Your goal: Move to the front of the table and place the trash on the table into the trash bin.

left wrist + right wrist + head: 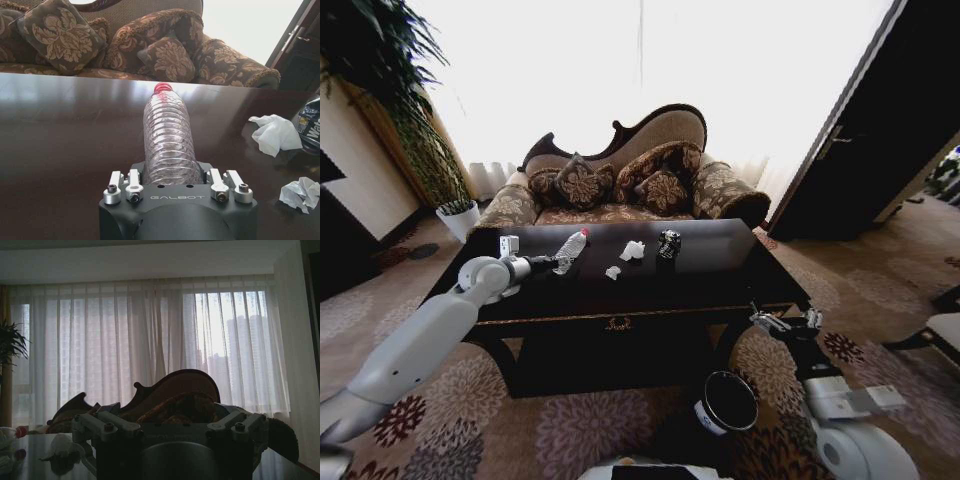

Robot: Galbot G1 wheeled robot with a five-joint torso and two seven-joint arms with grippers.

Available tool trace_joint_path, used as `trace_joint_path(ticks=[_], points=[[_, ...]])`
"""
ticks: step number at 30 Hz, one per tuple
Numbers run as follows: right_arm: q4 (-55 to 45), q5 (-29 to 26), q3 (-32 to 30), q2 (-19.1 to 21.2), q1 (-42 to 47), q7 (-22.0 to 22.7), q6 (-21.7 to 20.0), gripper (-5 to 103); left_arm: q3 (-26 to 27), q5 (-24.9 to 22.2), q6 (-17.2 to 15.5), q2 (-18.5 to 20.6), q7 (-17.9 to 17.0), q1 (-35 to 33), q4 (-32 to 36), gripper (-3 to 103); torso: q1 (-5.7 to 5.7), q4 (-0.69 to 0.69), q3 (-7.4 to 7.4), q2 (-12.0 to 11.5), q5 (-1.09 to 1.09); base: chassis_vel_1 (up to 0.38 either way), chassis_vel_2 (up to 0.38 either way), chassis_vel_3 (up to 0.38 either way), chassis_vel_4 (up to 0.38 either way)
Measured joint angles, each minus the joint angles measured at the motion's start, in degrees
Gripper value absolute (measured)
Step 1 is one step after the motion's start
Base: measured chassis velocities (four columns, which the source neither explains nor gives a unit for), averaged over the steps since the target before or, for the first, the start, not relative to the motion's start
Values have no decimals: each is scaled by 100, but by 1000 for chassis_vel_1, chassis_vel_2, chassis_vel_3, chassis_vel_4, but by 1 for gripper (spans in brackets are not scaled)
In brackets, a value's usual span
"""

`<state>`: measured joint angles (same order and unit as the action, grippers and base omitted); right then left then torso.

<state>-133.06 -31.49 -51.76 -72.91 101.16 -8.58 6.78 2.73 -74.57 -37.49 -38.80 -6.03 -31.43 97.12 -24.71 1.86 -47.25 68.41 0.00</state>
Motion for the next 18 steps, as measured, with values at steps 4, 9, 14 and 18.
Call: trace_joint_path(ticks=[4, 9, 14, 18], points=[[3, 0, 20, 27, -13, 0, 0, 100, 200, 20, 5, 50, 1, -206, 120, 44, 0, 0, 0, 0, 0, 0, 0, 0, 0], [0, -8, 44, 50, -30, -4, 0, 100, 541, 51, 19, 135, -2, -490, 358, 36, 0, -1, 0, 0, -1, 0, 0, 0, 0], [-32, -35, 55, 71, -33, -9, 0, 100, 1047, 127, 129, 243, -15, -838, 753, 36, 0, -1, 0, 0, 0, 0, 0, 0, 0], [-84, -107, 54, 89, -21, -81, 7, 100, 1431, 572, 441, 340, 30, -1153, 1188, 36, 0, 0, 0, 0, 0, 0, 0, 0, 0]])
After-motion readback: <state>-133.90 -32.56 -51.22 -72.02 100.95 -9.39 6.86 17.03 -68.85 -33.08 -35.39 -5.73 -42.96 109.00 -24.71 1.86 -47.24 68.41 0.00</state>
